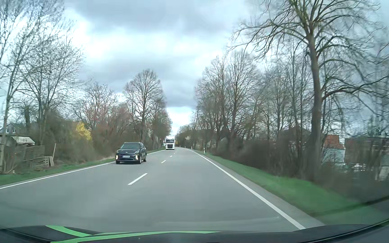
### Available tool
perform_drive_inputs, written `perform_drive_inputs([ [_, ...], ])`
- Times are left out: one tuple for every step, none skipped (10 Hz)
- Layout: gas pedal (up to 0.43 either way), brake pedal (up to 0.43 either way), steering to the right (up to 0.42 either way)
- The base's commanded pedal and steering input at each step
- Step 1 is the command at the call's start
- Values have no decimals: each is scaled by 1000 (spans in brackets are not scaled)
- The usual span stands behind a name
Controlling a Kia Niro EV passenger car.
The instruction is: Follow the waypoints while adhering to traffic rules and regulations
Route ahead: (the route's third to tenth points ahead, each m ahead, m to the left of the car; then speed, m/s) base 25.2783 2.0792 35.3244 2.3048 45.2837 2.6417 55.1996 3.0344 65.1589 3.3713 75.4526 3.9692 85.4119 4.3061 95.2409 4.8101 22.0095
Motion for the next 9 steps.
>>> perform_drive_inputs([
  [220, 0, -3],
  [220, 0, -3],
  [209, 0, -3],
  [209, 0, -3],
  [209, 0, -3],
  [209, 0, -3],
  [209, 0, -3],
  [209, 0, -3],
  [209, 0, -3],
])
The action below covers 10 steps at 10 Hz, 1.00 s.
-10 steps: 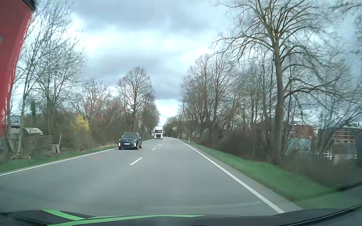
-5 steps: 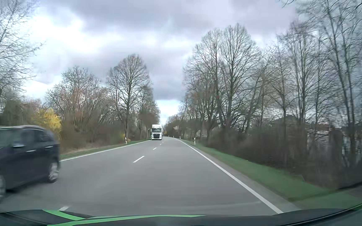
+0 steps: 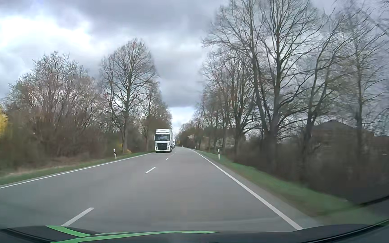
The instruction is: Follow the waypoints while adhering to traffic rules and regulations
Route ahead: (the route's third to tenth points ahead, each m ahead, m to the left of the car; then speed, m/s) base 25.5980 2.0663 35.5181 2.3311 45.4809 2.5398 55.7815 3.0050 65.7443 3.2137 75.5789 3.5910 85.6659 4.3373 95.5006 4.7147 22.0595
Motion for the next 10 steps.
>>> perform_drive_inputs([
  [209, 0, -3],
  [197, 0, -3],
  [197, 0, -3],
  [197, 0, -2],
  [197, 0, -3],
  [197, 0, -3],
  [197, 0, -3],
  [197, 0, -3],
  [197, 0, -3],
  [197, 0, -3],
])
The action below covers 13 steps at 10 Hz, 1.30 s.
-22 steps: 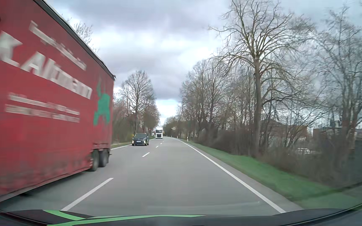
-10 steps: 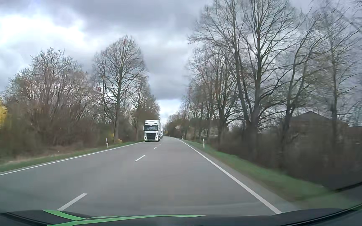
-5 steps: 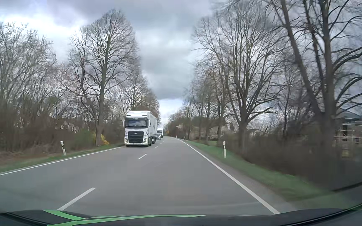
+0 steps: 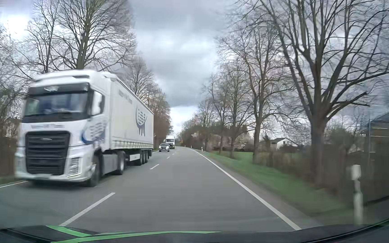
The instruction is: Follow the waypoints while adhering to traffic rules and regulations
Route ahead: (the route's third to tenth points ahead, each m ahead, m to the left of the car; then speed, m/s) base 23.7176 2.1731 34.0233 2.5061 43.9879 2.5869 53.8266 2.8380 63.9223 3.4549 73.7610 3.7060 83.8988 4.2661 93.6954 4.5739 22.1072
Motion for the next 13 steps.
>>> perform_drive_inputs([
  [197, 0, -3],
  [197, 0, -3],
  [197, 0, -3],
  [197, 0, -3],
  [197, 0, -3],
  [197, 0, -3],
  [189, 0, -3],
  [189, 0, -3],
  [189, 0, -3],
  [189, 0, -3],
  [177, 0, -3],
  [177, 0, -3],
  [177, 0, -3],
])
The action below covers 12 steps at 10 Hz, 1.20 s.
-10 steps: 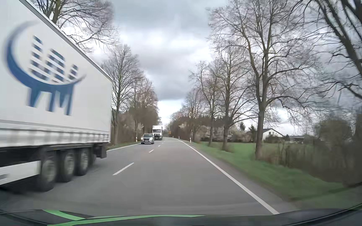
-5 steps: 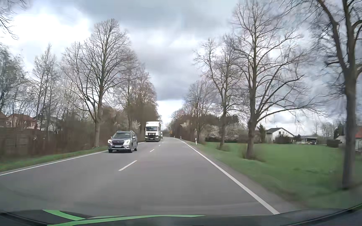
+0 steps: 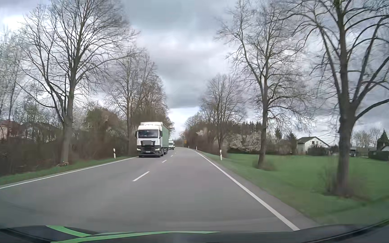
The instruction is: Follow the waypoints while adhering to traffic rules and regulations
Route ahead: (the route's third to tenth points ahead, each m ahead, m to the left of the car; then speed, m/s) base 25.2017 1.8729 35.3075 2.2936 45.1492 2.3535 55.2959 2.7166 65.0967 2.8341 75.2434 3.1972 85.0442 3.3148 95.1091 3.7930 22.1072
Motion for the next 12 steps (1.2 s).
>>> perform_drive_inputs([
  [177, 0, -3],
  [177, 0, -3],
  [177, 0, -2],
  [177, 0, -2],
  [177, 0, -3],
  [177, 0, -3],
  [177, 0, -3],
  [177, 0, -3],
  [177, 0, -3],
  [177, 0, -3],
  [177, 0, -3],
  [177, 0, -3],
])
